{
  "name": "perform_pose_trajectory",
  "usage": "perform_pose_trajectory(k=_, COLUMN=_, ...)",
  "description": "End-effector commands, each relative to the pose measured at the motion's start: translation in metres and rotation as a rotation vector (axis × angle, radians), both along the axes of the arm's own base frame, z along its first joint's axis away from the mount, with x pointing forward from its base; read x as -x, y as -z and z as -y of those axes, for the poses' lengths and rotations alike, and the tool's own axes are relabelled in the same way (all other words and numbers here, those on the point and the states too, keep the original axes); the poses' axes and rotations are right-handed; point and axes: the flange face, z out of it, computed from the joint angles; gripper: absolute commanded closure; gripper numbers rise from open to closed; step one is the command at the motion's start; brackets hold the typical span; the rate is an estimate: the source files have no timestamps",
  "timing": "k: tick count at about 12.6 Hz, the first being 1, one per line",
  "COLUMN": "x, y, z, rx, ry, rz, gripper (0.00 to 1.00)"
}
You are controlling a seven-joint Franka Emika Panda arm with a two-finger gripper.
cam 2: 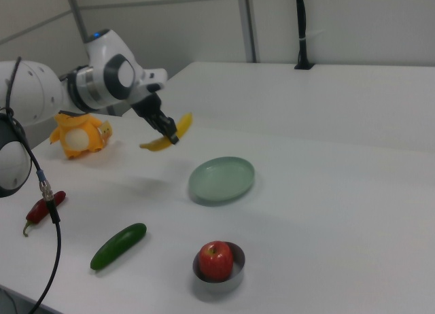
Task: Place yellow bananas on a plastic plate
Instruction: 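Lift the banana and carry it over the light green plate, then lower the banana onto the plate and open the gripper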
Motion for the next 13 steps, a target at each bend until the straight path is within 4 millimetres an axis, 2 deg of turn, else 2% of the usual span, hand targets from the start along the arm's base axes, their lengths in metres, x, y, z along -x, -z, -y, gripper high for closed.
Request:
perform_pose_trajectory(k=1, x=0.004, y=0.036, z=0.051, rx=0.051, ry=0.014, rz=-0.067, gripper=0.72)
perform_pose_trajectory(k=3, x=-0.004, y=0.049, z=0.073, rx=0.059, ry=0.037, rz=-0.075, gripper=0.7)
perform_pose_trajectory(k=4, x=-0.009, y=0.059, z=0.076, rx=0.051, ry=0.036, rz=-0.057, gripper=0.68)
perform_pose_trajectory(k=5, x=-0.011, y=0.064, z=0.083, rx=0.053, ry=0.045, rz=-0.059, gripper=0.5)
perform_pose_trajectory(k=6, x=-0.012, y=0.069, z=0.086, rx=0.056, ry=0.049, rz=-0.064, gripper=0.12)
perform_pose_trajectory(k=7, x=-0.012, y=0.07, z=0.087, rx=0.059, ry=0.048, rz=-0.066, gripper=0.0)
perform_pose_trajectory(k=10, x=-0.012, y=0.064, z=0.087, rx=0.057, ry=0.053, rz=-0.064, gripper=0.0)
perform_pose_trajectory(k=13, x=-0.005, y=0.04, z=0.088, rx=0.053, ry=0.072, rz=-0.075, gripper=0.0)
